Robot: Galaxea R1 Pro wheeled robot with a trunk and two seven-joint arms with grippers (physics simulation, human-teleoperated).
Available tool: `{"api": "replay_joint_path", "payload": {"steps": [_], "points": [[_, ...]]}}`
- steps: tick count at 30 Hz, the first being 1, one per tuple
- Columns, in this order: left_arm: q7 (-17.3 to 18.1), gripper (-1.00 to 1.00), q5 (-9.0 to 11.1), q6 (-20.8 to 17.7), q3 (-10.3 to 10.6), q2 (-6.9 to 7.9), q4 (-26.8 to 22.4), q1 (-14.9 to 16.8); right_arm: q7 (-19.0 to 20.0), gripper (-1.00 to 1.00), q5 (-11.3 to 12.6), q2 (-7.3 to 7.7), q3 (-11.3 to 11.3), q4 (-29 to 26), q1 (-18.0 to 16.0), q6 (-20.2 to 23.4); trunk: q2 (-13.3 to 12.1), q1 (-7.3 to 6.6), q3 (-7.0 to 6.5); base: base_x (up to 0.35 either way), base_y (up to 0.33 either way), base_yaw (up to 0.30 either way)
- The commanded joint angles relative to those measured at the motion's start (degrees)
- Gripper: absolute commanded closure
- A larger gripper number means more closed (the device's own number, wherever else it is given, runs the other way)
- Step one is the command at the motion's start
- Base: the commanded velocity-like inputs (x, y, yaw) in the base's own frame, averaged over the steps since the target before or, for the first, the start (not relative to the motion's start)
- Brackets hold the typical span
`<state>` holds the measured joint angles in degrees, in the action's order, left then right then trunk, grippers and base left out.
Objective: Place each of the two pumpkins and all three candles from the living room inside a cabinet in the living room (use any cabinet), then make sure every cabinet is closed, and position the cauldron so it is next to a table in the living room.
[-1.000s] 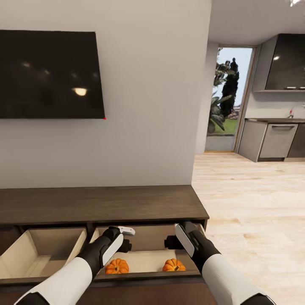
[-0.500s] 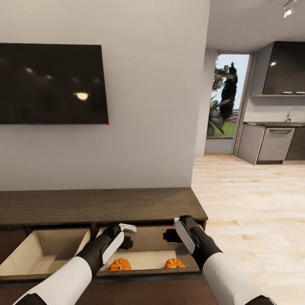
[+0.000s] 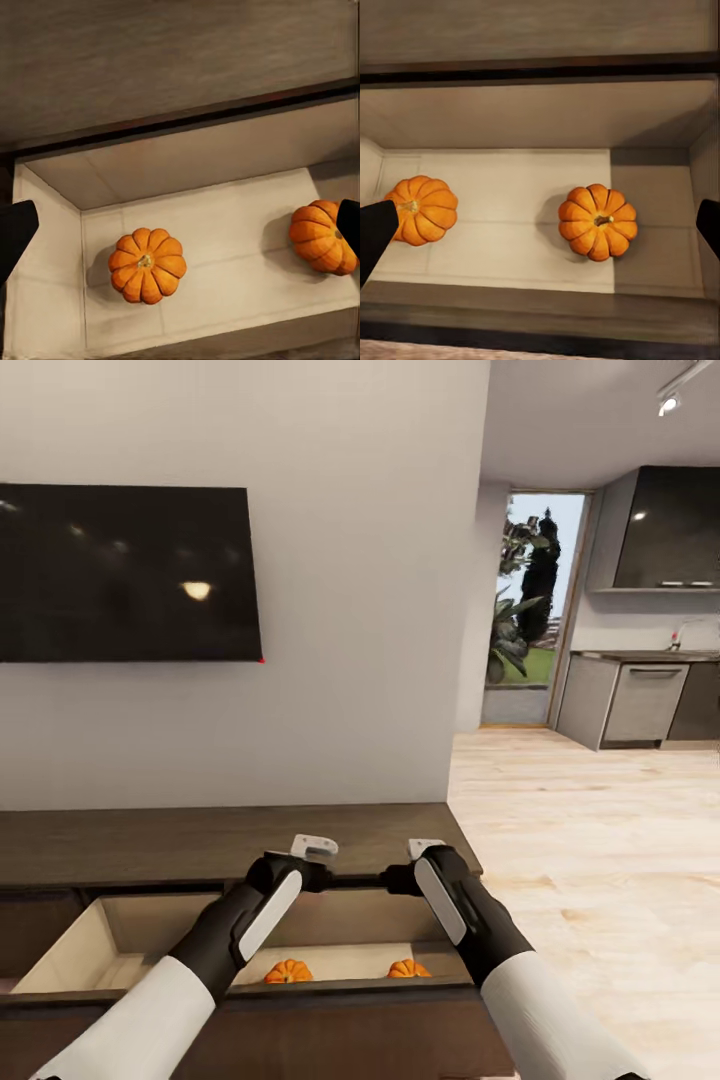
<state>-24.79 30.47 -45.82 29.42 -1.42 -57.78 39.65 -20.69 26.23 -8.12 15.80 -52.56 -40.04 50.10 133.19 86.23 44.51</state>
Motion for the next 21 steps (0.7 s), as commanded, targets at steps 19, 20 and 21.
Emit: {"api": "replay_joint_path", "payload": {"steps": [19, 20, 21], "points": [[-2.3, -1.00, 0.6, 2.4, 0.0, 0.30, -2.5, -2.4, -0.4, -1.00, 0.7, 0.09, 0.1, -5.8, 1.5, 0.2, -7.6, -4.22, -3.35, -0.334, 0.000, 0.000], [-2.3, -1.00, 0.6, 2.8, 0.0, 0.37, -2.5, -2.5, -0.4, -1.00, 0.7, 0.07, 0.1, -5.9, 1.5, 0.2, -8.0, -4.44, -3.53, -0.336, 0.000, 0.000], [-2.4, -1.00, 0.6, 3.0, 0.0, 0.43, -2.5, -2.6, -0.4, -1.00, 0.7, 0.06, 0.1, -5.9, 1.5, 0.2, -8.4, -4.66, -3.71, -0.337, 0.000, 0.000]]}}
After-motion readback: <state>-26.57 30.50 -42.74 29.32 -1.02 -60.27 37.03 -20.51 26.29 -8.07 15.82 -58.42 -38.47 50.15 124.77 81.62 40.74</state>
